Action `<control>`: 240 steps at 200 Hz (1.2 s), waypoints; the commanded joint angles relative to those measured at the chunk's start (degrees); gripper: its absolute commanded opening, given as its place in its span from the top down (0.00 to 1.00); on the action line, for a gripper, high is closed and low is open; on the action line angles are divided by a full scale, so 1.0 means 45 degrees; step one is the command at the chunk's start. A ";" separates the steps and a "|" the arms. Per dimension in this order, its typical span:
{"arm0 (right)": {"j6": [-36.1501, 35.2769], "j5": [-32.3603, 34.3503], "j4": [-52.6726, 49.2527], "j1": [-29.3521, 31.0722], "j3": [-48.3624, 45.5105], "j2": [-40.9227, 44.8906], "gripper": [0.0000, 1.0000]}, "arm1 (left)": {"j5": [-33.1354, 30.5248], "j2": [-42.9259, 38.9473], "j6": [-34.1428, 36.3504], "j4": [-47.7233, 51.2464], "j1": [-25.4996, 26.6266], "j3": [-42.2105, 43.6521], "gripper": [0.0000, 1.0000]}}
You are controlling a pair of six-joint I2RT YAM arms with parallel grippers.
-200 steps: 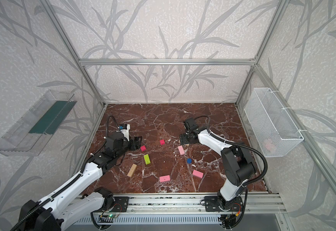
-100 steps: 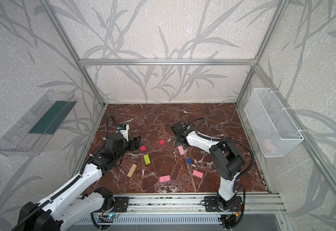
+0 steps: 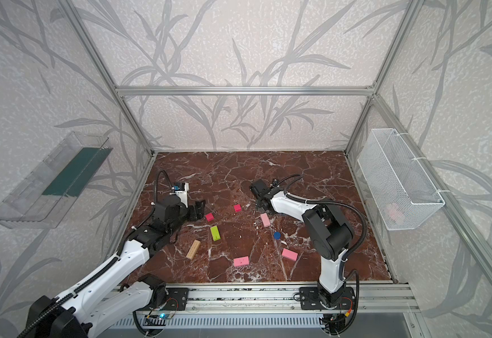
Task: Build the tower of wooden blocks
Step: 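Reach the right gripper down over the plain wood bar while the left arm lifts, then close the right gripper on the plain wood bar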
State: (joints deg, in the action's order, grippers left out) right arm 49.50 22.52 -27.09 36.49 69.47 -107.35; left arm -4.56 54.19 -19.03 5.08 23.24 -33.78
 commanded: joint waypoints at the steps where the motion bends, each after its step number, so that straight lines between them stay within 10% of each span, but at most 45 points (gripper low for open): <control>1: 0.0355 0.0191 0.0137 0.0045 0.0226 -0.0238 0.00 | -0.0286 0.0034 0.0145 -0.0153 0.0035 0.0044 0.23; 240: 0.0341 -0.0366 -0.0191 -0.0140 0.1111 -0.1608 0.18 | -0.0568 -0.0097 0.0419 0.0182 0.0045 -0.0032 0.23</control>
State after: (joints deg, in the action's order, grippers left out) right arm 50.98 20.95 -26.09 36.07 73.54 -113.71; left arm -6.02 54.57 -17.58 5.56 23.24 -33.78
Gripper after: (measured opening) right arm 0.850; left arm 0.772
